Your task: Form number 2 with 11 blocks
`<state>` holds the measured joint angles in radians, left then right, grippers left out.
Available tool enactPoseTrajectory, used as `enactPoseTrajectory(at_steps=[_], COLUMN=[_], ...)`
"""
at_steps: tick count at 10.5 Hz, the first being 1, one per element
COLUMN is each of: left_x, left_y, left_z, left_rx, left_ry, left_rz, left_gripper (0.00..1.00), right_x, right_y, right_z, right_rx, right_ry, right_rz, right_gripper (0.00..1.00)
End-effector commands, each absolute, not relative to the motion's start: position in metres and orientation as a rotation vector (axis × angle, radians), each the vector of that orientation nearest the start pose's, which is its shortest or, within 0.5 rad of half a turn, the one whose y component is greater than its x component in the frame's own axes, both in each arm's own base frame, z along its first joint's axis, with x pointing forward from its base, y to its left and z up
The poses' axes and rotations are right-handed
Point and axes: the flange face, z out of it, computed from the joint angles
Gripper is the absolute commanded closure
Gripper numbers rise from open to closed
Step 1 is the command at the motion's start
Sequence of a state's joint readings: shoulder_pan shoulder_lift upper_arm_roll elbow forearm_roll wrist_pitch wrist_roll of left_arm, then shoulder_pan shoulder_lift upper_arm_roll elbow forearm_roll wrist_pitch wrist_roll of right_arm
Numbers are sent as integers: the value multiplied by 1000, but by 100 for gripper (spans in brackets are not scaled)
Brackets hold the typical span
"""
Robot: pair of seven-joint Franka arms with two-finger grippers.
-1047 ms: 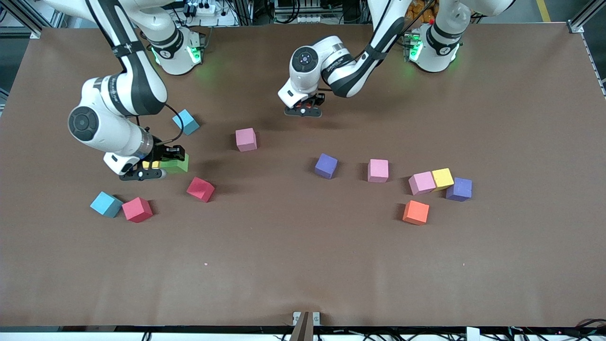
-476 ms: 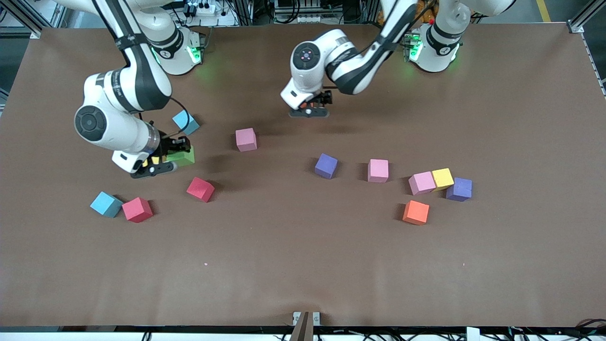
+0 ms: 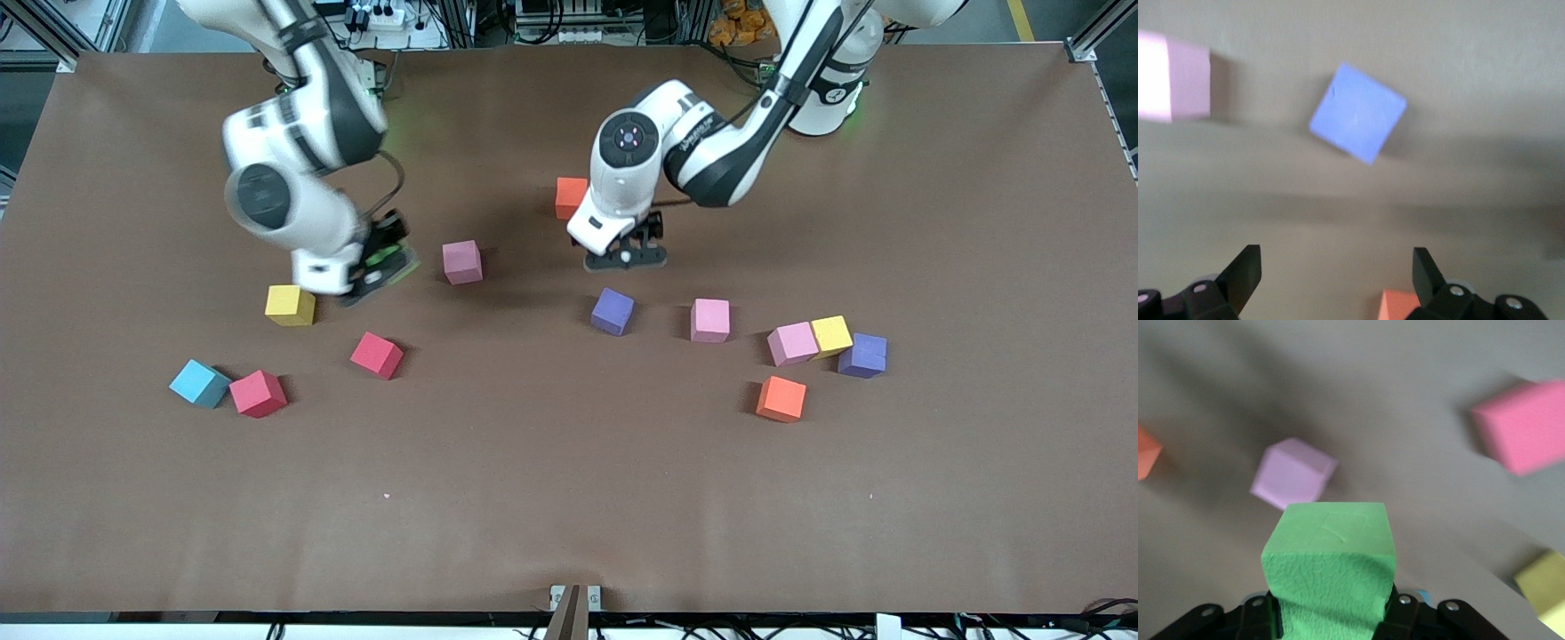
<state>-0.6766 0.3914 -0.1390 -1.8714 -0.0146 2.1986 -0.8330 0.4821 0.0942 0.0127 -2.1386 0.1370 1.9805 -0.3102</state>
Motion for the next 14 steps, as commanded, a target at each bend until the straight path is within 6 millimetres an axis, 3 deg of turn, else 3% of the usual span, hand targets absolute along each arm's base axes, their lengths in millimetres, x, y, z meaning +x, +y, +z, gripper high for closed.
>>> enactPoseTrajectory(at_steps=[1,3,5,7,9,14], left_x=[476,500,512,520,516,505], left_y=[-451,-453,-454,-451,-458,-471], left_z=[301,283,269,261,248,222], left_rx=[-3141,-3132,-3113,-3089,-3084,-3084], left_ry=[165,339,388,556,616,664], left_rz=[77,54,41,17,-3,-35], left_gripper=[0,0,0,0,0,0], right_x=[403,358,320,286,273,275], right_y=[323,361,392,417,432,438], right_z=[346,332,320,306,292,251], right_rx=[-2744,-2684,-2611,-2538,-2451,-2316], right_ry=[-1403,-1614,-1779,-1905,-2039,-2176], right_rz=[392,384,326,251,207,204], right_gripper=[48,48,48,48,48,48])
